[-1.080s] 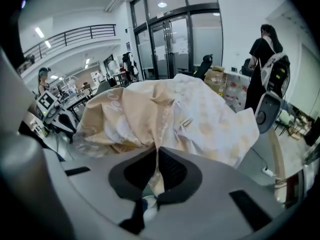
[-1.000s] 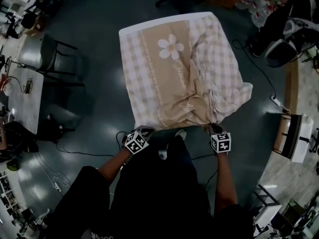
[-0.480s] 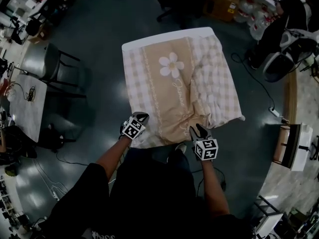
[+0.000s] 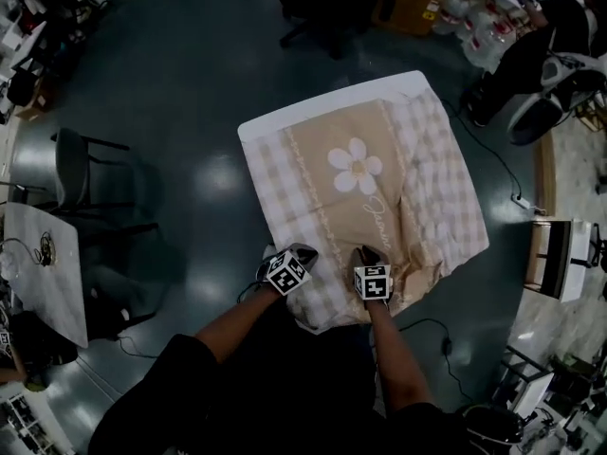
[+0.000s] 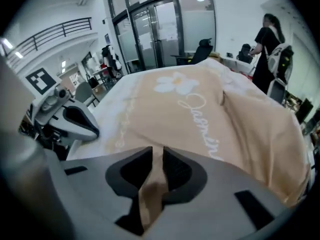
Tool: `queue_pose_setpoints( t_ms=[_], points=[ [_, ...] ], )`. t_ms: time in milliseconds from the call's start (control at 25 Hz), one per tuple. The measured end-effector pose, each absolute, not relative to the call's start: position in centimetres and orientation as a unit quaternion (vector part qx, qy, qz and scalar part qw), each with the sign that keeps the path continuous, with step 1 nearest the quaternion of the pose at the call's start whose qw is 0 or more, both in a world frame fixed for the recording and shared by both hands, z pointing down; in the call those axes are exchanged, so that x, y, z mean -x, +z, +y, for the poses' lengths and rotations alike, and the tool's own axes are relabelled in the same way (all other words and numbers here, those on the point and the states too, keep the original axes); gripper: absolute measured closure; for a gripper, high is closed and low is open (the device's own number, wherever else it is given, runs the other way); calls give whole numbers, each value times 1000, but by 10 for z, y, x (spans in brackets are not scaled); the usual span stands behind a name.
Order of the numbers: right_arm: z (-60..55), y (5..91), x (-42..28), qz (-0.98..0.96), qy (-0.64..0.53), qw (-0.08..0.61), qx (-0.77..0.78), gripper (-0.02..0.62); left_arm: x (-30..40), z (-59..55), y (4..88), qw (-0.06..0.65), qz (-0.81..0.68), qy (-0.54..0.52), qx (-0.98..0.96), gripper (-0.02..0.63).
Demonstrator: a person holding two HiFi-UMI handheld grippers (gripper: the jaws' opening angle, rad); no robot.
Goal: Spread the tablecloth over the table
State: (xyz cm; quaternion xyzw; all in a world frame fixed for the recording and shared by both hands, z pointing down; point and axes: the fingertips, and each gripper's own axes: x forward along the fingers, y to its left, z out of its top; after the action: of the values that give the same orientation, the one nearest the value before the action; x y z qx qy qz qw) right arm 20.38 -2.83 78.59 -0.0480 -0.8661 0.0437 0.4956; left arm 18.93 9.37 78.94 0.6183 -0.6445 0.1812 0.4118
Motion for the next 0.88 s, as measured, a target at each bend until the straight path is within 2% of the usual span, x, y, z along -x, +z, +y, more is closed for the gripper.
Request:
queue_pose_setpoints(
  t_ms=[320,520,560,640,800,880],
  points=[
    [-20,793,-112,-875,57,481,-18,515,-102,117,795,465,-634,112,-608,589],
    [-8,792,-85,-869,86,487,-25,513,-75,137,791,468,-599,145,-633,589],
    [-6,791,-84,-867,96,488,-25,497,-71,141,792,468,-588,156,-641,589],
    [-1,780,-84,-870,104,481,-41,443,-62,146,793,460,-571,178,-656,588],
    [42,740,-88,-898,128,413,-81,445,-30,152,783,416,-572,204,-677,588],
    [80,737,-78,-900,144,408,-58,444,2,147,771,391,-585,208,-679,588]
  ],
)
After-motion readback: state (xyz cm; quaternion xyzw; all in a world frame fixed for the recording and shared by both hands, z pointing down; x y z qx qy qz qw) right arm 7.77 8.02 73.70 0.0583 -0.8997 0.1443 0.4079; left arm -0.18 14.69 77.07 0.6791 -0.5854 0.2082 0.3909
